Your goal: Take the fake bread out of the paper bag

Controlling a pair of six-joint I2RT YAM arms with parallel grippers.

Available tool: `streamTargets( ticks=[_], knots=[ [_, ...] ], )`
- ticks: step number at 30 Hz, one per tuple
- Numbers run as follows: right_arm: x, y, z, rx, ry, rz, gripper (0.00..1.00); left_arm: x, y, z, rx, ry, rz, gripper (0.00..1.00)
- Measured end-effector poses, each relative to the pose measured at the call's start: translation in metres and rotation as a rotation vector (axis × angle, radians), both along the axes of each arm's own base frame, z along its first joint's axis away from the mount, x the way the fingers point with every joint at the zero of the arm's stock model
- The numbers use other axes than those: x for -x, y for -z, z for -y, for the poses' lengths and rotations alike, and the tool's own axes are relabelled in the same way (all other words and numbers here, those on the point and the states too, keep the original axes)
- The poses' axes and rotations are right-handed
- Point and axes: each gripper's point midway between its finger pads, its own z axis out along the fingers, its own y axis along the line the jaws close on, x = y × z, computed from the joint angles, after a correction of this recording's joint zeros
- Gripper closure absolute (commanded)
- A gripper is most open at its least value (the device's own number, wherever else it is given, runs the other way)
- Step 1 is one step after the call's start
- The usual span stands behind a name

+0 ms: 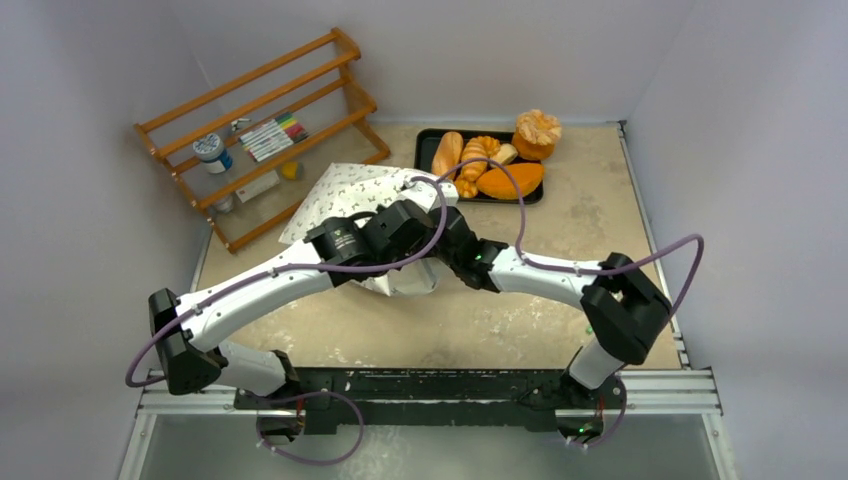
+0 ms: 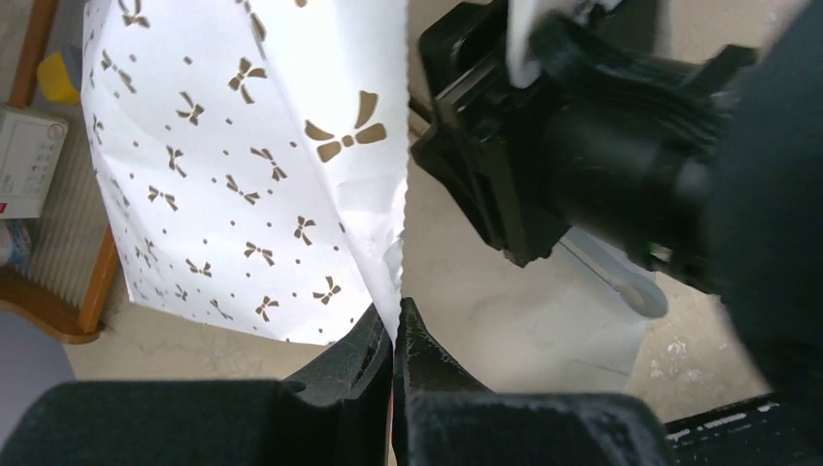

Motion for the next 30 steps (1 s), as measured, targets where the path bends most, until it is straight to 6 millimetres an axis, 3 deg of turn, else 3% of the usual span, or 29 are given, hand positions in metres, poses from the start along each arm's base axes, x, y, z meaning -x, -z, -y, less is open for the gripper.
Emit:
streamTargets(
  ticks=[5, 9, 12, 18, 24, 30],
  knots=[
    [-0.005, -0.014, 0.022, -0.041, 0.105, 0.022, 0.99, -0.004, 0.003, -0.006, -0.036, -0.043, 0.019, 0.97],
    [-0.003, -0.007, 0.03, -0.049, 0.141, 0.011, 0.99, 0.001, 0.012, -0.025, -0.048, -0.122, 0.026, 0.87],
    [0.001, -0.001, 0.031, -0.048, 0.147, -0.001, 1.0, 0.008, 0.011, -0.042, -0.016, -0.181, 0.038, 0.81],
    [0.007, -0.002, 0.025, -0.055, 0.146, 0.011, 1.0, 0.015, -0.003, -0.068, 0.024, -0.289, 0.082, 0.79],
    [0.021, -0.003, 0.014, -0.044, 0.132, 0.03, 1.0, 0.023, 0.004, -0.087, -0.017, -0.371, 0.067, 1.0],
    [0.042, -0.002, 0.001, -0.027, 0.086, 0.03, 1.0, 0.034, 0.005, -0.111, -0.007, -0.47, 0.081, 1.0]
  ],
)
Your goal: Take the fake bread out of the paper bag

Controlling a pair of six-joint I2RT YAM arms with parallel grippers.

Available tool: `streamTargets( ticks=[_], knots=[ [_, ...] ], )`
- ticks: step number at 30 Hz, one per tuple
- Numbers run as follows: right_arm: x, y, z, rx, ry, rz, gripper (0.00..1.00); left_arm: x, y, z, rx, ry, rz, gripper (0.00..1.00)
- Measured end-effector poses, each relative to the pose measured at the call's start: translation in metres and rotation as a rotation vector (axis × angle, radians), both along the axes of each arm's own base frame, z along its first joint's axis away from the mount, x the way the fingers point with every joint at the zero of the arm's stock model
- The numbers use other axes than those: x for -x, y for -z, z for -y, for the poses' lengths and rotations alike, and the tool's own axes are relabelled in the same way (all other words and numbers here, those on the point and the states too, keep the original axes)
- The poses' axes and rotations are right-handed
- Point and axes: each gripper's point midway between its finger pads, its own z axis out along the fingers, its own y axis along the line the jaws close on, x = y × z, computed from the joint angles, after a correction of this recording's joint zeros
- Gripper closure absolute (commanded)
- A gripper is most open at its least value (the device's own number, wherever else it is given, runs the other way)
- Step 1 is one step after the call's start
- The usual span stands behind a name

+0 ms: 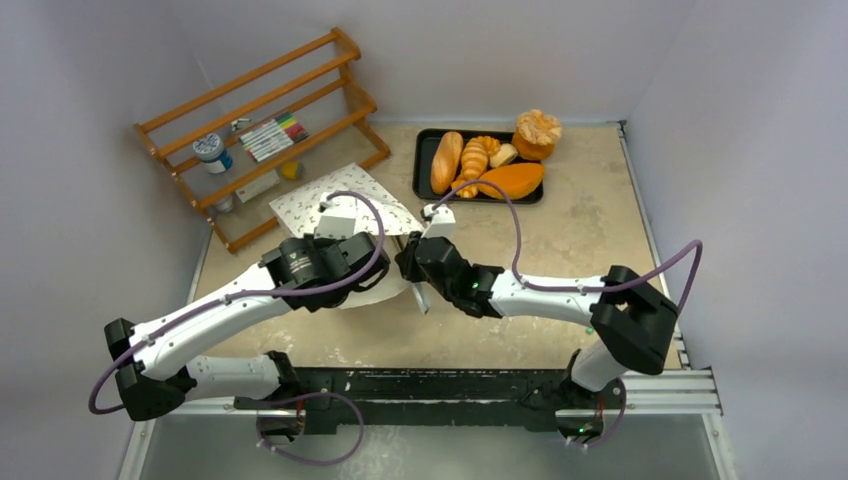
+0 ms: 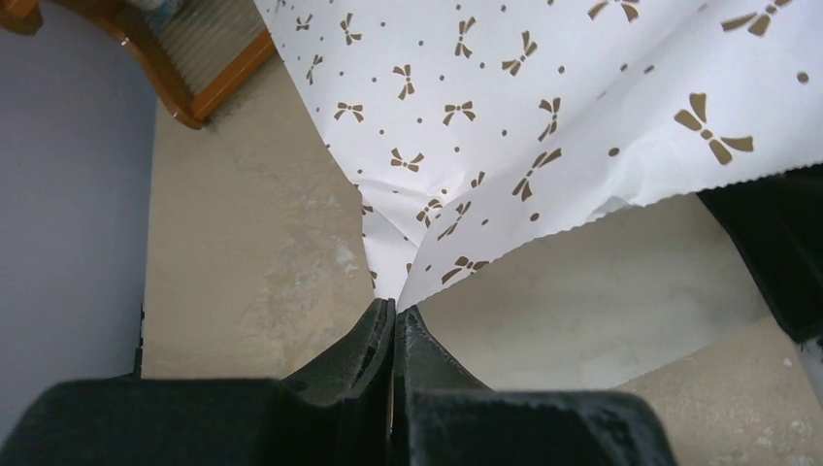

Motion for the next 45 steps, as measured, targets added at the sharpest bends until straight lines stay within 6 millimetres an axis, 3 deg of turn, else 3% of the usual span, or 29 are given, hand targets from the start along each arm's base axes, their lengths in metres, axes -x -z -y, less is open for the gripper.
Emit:
streamTargets(
  ticks=[8, 17, 20, 28, 35, 45],
  knots=[
    [0.039, 0.003, -0.022, 0.058, -0.115, 0.002, 1.0, 0.004, -0.007, -0.025, 0.001, -0.125, 0.068, 1.0],
    [0.073, -0.024, -0.056, 0.064, -0.253, 0.045, 1.0, 0.007, 0.009, -0.033, -0.026, -0.173, 0.063, 1.0],
    [0.074, -0.019, -0.063, 0.072, -0.275, 0.035, 1.0, 0.009, 0.018, -0.033, -0.018, -0.18, 0.054, 1.0],
    [0.086, 0.025, -0.062, 0.17, -0.333, -0.054, 1.0, 0.015, 0.035, -0.022, 0.055, -0.177, 0.015, 0.97],
    [0.086, 0.026, -0.061, 0.174, -0.329, -0.064, 1.0, 0.027, 0.038, -0.009, 0.203, -0.145, 0.004, 1.0],
    [0.082, 0.033, -0.069, 0.154, -0.349, -0.099, 0.97, 0.022, 0.036, 0.0, 0.242, -0.143, 0.022, 1.0]
  ],
)
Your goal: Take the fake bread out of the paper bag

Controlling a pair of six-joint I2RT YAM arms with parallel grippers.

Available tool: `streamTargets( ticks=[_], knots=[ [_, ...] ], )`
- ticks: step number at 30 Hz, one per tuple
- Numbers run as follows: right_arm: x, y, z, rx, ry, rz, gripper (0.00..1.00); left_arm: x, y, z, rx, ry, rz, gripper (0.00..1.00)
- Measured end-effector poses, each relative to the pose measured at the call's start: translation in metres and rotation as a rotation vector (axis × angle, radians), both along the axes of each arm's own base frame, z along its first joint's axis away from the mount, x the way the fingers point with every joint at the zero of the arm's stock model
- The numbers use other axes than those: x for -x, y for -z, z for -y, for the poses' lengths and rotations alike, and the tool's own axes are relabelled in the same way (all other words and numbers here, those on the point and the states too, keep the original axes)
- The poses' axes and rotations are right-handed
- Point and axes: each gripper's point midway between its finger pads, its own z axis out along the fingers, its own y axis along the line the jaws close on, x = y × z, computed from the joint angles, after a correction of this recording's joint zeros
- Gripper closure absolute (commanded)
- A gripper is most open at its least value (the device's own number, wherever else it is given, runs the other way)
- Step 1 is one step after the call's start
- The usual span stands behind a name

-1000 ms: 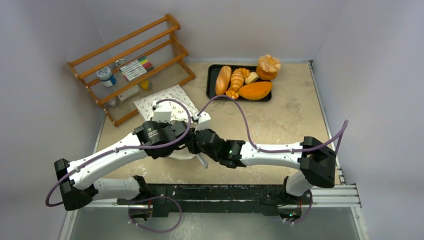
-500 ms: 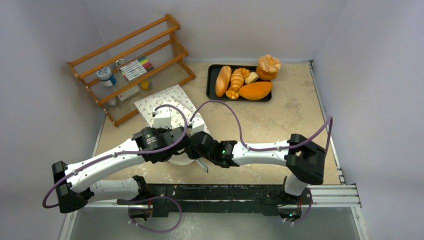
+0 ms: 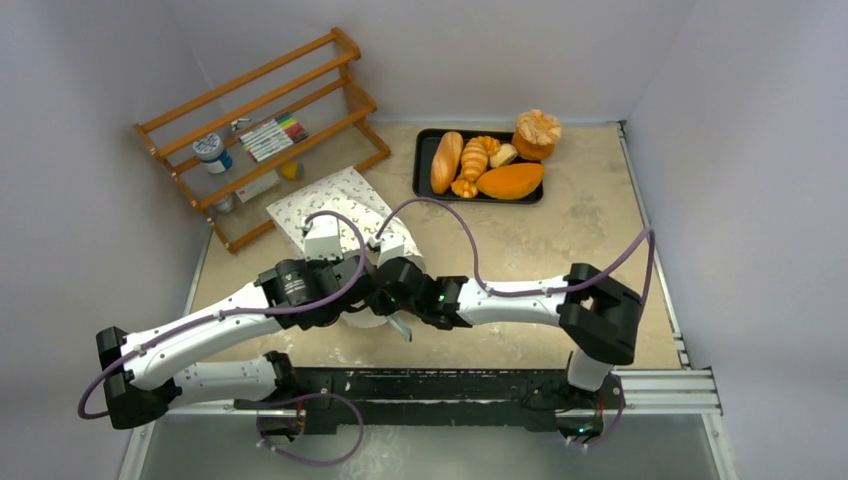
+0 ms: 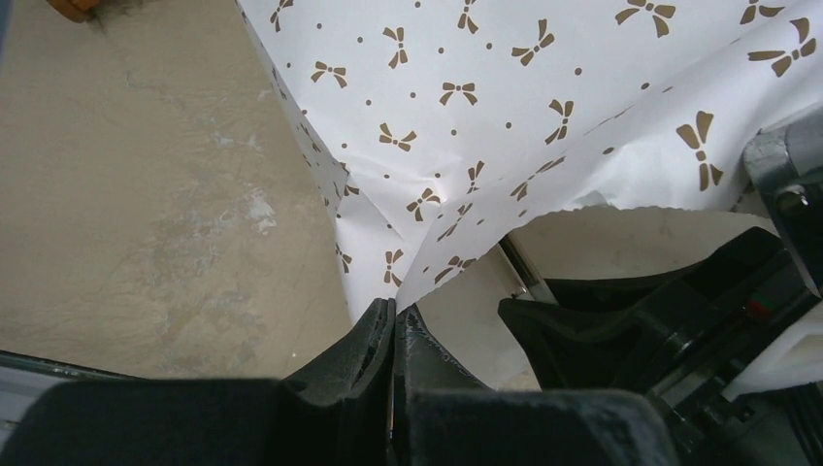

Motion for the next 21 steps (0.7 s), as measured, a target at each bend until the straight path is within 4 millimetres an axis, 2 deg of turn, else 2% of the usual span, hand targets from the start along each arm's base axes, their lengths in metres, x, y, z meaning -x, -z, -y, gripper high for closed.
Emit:
streamTargets(
  ticks=[6, 13, 17, 21],
  knots=[
    [-0.009, 0.001, -0.01, -0.017, -0.012, -0.025, 0.85, -0.003, -0.001, 0.002, 0.005, -0.004, 0.015, 1.0],
    [-0.024, 0.006, -0.032, -0.058, -0.034, -0.05, 0.84, -0.006, -0.002, 0.002, -0.002, -0.01, 0.027, 1.0],
    [-0.027, 0.016, -0.028, -0.054, -0.025, -0.057, 0.88, -0.007, -0.005, -0.001, -0.011, -0.028, 0.043, 1.0],
    [-0.027, 0.017, -0.009, -0.041, 0.001, -0.038, 0.93, -0.013, -0.016, -0.001, -0.015, -0.044, 0.075, 1.0]
  ],
)
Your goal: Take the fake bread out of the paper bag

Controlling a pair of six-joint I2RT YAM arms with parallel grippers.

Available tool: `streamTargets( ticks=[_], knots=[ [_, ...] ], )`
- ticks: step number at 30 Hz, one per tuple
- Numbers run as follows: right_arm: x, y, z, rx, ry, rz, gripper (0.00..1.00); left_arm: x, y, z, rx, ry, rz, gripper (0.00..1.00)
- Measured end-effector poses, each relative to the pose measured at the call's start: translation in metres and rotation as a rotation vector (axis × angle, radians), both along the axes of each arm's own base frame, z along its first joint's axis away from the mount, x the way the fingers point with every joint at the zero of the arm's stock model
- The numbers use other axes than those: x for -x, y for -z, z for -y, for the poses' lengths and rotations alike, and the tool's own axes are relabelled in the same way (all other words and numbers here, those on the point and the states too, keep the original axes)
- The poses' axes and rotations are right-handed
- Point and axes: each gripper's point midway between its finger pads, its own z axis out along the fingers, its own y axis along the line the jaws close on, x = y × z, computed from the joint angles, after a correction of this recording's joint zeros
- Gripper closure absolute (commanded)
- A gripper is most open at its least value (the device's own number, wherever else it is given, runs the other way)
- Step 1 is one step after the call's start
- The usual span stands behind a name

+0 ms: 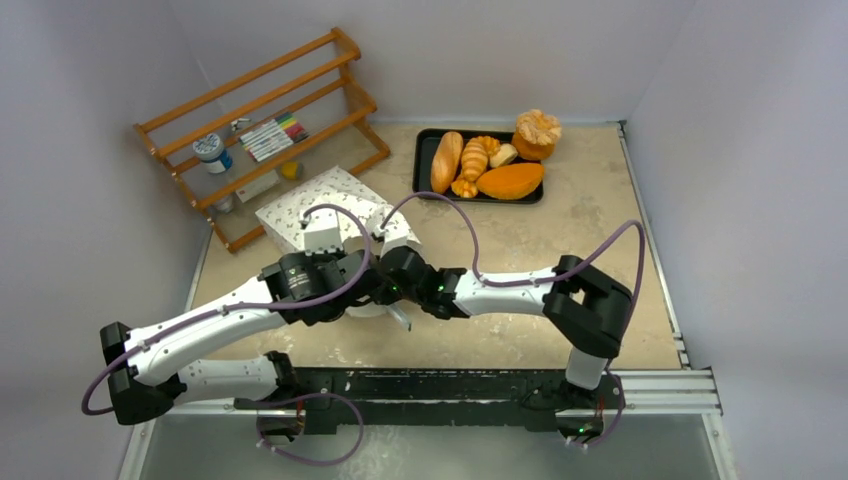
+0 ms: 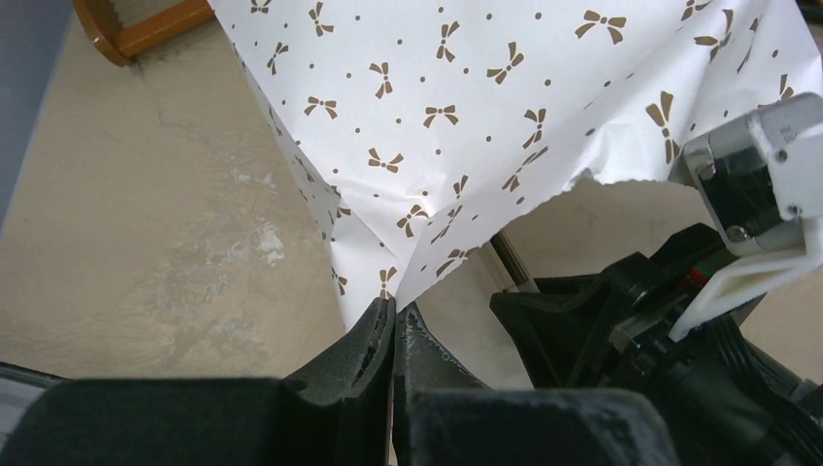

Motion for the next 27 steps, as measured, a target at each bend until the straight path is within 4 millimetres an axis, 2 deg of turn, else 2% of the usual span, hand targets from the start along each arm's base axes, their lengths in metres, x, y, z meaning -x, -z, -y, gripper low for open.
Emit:
streamTargets(
  ticks=[3, 12, 15, 20, 27],
  knots=[
    [-0.001, -0.005, 0.006, -0.003, 0.011, 0.02, 0.94, -0.007, -0.009, 0.004, -0.012, -0.009, 0.024, 1.0],
    [0.002, -0.008, 0.001, 0.008, -0.02, 0.055, 0.98, -0.022, -0.032, 0.017, -0.009, -0.015, 0.084, 1.0],
    [0.001, -0.012, -0.005, 0.012, -0.033, 0.065, 0.98, -0.024, -0.034, 0.02, -0.012, -0.007, 0.09, 1.0],
    [-0.006, -0.016, -0.028, 0.017, -0.062, 0.067, 0.98, -0.025, -0.036, 0.023, -0.022, 0.013, 0.092, 1.0],
    [-0.01, -0.005, -0.043, 0.034, -0.091, 0.038, 0.99, -0.022, -0.047, 0.022, 0.038, 0.033, 0.122, 1.0]
  ],
)
